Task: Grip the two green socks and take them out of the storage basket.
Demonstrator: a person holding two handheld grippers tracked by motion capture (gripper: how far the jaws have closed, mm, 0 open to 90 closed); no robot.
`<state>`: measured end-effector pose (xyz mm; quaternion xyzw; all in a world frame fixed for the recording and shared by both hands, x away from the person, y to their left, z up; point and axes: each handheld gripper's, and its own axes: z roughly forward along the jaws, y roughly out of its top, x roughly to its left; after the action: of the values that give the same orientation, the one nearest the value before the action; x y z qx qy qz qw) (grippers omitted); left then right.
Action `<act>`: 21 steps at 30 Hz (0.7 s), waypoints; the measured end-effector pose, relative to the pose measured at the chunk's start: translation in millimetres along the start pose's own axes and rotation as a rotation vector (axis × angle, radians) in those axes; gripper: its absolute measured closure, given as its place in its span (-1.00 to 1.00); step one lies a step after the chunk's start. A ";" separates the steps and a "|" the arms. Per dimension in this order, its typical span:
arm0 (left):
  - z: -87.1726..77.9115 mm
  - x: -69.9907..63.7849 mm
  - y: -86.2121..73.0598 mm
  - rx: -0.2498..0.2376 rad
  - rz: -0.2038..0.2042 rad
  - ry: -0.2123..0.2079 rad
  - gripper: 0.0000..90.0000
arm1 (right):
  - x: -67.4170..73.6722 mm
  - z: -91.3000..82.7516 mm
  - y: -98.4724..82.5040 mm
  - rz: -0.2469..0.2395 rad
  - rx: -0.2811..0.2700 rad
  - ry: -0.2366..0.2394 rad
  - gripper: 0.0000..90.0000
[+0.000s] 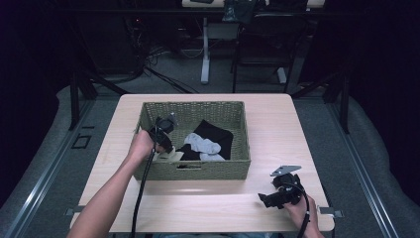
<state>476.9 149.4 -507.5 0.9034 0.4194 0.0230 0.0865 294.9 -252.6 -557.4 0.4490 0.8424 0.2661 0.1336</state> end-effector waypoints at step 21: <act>-73.8 -17.3 -15.8 -0.253 0.073 -0.008 0.88 | -2.3 0.7 -0.7 0.009 0.009 -0.002 -0.95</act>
<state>445.4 156.3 -437.1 0.8999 0.3797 0.0753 0.2007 296.0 -254.6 -558.4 0.4539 0.8414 0.2625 0.1310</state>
